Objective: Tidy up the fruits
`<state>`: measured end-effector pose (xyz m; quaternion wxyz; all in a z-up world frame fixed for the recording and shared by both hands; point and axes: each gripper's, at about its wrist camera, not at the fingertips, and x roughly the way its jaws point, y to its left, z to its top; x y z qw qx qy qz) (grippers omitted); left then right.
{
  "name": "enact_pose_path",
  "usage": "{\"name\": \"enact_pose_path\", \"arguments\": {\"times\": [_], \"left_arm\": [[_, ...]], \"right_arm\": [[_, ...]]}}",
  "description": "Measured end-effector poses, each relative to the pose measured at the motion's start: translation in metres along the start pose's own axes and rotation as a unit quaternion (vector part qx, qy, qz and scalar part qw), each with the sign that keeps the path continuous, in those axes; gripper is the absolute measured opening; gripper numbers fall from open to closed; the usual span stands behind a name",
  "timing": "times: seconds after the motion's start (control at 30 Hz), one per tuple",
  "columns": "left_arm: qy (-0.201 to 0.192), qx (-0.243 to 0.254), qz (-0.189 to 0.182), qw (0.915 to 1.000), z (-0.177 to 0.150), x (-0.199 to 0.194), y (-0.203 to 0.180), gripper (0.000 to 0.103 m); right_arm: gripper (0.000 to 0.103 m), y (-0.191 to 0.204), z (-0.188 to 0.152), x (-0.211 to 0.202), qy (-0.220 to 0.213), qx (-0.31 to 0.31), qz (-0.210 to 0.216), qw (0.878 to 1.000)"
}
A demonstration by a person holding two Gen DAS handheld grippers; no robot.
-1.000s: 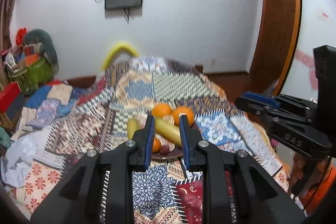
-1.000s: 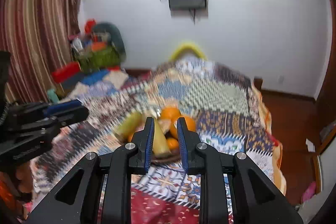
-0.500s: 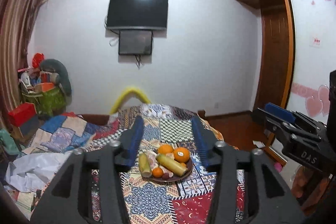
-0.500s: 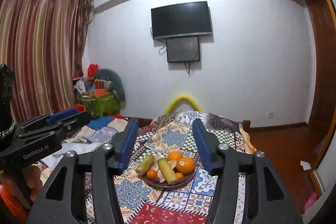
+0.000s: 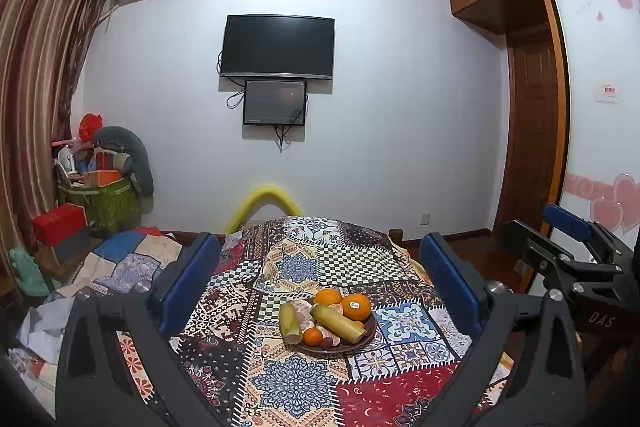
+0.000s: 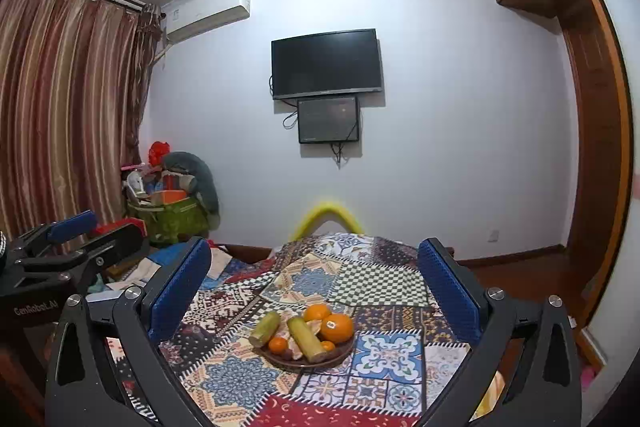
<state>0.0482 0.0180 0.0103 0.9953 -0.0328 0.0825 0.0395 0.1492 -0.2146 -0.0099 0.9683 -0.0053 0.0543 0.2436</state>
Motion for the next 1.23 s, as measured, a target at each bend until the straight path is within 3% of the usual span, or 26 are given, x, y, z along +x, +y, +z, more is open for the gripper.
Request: {"name": "enact_pose_path", "arguments": {"times": [1.23], "left_arm": [[0.009, 0.009, -0.013, 0.9998, -0.001, -0.005, -0.009, 0.103]], "right_arm": [[0.103, -0.006, 0.002, -0.020, -0.004, -0.001, -0.012, 1.000]]}}
